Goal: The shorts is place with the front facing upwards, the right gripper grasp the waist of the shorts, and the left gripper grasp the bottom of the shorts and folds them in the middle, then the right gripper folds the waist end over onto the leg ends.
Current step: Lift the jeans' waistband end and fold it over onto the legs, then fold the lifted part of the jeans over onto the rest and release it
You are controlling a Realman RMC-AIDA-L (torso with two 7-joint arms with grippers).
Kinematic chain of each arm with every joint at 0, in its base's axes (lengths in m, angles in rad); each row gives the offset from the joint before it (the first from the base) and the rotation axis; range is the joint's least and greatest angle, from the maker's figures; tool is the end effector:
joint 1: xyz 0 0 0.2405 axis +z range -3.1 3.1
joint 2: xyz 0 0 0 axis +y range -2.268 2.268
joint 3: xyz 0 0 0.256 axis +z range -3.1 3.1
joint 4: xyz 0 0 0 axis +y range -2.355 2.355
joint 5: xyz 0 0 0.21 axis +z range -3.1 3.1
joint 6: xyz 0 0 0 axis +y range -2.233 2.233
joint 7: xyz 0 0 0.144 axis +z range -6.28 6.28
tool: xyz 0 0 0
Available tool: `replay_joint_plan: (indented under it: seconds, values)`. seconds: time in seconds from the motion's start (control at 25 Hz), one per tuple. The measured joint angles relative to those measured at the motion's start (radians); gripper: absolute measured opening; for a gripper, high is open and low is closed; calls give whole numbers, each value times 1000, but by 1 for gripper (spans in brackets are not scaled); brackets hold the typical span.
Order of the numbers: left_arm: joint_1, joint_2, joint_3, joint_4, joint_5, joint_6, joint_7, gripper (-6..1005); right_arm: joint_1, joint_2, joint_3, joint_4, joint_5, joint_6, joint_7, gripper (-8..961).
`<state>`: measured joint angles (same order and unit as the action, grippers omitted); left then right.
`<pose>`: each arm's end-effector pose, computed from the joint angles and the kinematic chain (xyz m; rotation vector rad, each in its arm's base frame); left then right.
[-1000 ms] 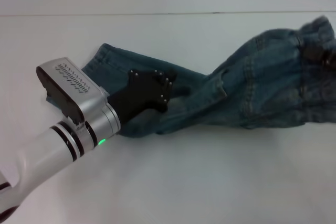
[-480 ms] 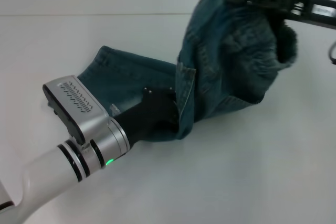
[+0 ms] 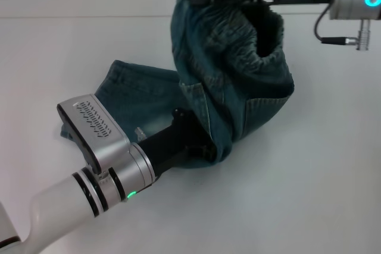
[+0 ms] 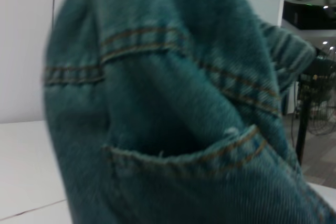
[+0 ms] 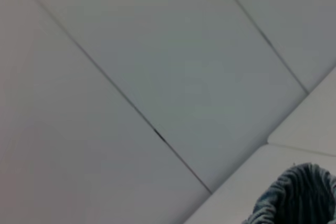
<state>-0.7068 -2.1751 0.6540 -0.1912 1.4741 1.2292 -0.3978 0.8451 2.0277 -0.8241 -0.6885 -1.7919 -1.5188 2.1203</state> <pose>-0.2172 0.2975 -0.1417 -2.4294 -0.4417 -0.9078 0.1231 0.4083 0.0216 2.7506 -1.1487 -0.9831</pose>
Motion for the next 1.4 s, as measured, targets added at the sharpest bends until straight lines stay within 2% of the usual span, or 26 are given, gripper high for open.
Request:
replay_joint_plan:
  seconds: [0.08, 0.16, 0.52, 0.8, 1.16, 1.4]
  values:
    - [-1, 0, 0, -5, 1, 10, 0, 0, 30, -3, -47, 1, -9, 25, 9, 114]
    - [-1, 0, -1, -6, 12, 20, 0, 0, 40, -2, -52, 2, -18, 32, 13, 114]
    - [20, 0, -19, -10, 36, 22, -10, 7, 98, 31, -103, 27, -61, 80, 13, 111]
    - [114, 0, -145, 64, 38, 28, -11, 19, 65, 29, -102, 20, -55, 79, 11, 111]
    - [166, 0, -181, 99, 33, 31, -12, 33, 21, 22, -83, 19, -16, 63, -7, 109]
    - [235, 0, -258, 142, 30, 79, -12, 43, 21, 22, -90, 18, -16, 59, -8, 110]
